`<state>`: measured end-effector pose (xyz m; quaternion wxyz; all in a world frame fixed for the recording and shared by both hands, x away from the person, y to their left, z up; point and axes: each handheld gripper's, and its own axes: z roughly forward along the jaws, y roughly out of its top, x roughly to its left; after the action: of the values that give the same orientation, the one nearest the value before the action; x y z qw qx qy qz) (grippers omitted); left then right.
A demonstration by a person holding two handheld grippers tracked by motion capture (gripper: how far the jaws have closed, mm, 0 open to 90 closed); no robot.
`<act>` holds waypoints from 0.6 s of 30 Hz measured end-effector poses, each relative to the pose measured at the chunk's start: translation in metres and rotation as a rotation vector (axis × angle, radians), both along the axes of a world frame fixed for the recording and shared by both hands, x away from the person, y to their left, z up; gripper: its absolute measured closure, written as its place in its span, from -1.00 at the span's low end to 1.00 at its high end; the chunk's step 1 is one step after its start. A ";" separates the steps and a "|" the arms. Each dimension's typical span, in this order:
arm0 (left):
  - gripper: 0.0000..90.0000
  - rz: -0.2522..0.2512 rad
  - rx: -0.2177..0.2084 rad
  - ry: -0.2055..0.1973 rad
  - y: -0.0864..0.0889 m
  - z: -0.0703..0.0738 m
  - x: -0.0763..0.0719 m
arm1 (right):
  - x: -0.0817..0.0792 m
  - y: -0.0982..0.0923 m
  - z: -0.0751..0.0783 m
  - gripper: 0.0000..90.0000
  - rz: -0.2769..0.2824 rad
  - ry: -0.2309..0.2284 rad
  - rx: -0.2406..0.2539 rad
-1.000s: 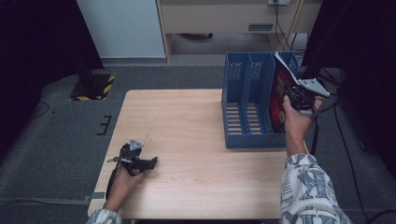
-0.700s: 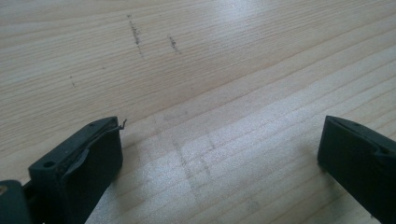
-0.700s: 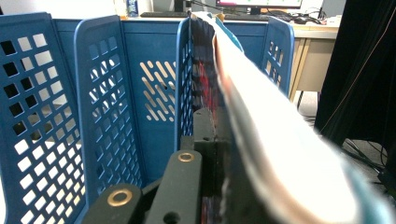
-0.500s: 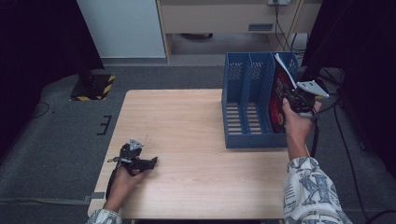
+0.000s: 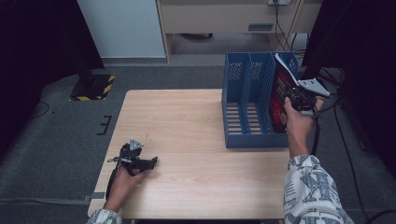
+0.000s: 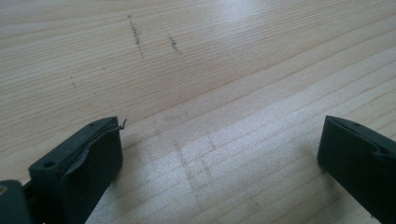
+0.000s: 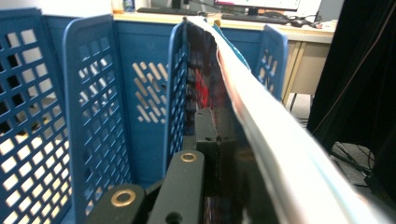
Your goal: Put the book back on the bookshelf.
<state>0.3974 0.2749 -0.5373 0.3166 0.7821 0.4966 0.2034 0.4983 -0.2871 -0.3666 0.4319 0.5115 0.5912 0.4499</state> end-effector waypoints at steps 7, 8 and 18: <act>-1.00 0.001 0.000 0.000 0.000 0.000 0.000 | 0.007 -0.005 0.006 0.94 -0.030 -0.024 -0.020; -1.00 0.001 0.000 0.000 0.000 0.000 0.000 | 0.007 -0.006 0.007 0.94 -0.036 -0.032 -0.021; -1.00 0.002 0.000 0.000 0.000 0.000 0.000 | 0.008 -0.001 -0.006 0.92 -0.053 -0.024 -0.005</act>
<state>0.3976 0.2748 -0.5373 0.3164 0.7818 0.4972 0.2037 0.5059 -0.2877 -0.3721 0.4522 0.5204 0.5732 0.4429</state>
